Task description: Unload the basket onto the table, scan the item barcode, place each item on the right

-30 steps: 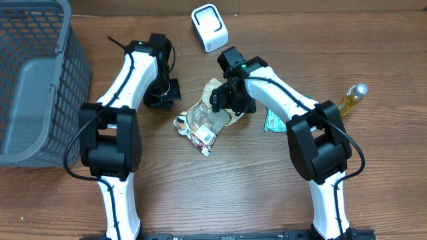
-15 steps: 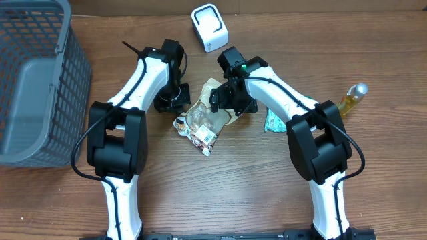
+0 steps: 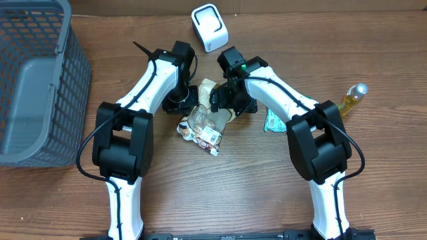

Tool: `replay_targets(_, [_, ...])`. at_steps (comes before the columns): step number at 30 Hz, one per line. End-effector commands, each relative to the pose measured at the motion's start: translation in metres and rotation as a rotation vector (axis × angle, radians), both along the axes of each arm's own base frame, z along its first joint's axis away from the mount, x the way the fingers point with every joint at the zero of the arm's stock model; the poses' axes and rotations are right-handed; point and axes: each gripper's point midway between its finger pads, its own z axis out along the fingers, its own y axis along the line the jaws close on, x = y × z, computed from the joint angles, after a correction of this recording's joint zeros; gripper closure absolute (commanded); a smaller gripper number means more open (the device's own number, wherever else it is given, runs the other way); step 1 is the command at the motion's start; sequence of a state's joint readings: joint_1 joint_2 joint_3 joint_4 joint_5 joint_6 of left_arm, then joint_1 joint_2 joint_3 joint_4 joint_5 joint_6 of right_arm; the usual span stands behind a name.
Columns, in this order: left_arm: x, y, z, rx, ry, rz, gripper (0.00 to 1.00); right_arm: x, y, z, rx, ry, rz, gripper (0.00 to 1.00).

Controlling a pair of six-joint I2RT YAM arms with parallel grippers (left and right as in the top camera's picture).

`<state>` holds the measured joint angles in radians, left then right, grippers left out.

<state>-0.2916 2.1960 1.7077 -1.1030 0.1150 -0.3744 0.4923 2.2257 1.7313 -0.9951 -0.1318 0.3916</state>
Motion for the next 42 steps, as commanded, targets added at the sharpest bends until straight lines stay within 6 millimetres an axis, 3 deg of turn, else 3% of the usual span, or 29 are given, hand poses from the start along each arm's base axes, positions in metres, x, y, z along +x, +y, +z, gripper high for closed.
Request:
replay_targets(1, [-0.002,-0.003,-0.003,-0.005,0.011,0.028,0.96,0.001,0.002,0.017,0.018,-0.032,0.003,0.06])
replay_targets(15, [-0.003,-0.003,-0.003,-0.004,0.013,0.027,0.96,0.001,0.002,0.017,0.018,-0.032,0.003,0.06])
replay_targets(33, [-0.01,-0.001,-0.029,-0.005,0.01,0.027,0.96,0.0,0.002,0.016,0.016,-0.032,0.011,0.02])
replay_targets(42, [-0.006,0.002,-0.02,-0.013,0.009,0.02,0.96,0.002,0.002,0.017,0.019,-0.037,0.011,0.01])
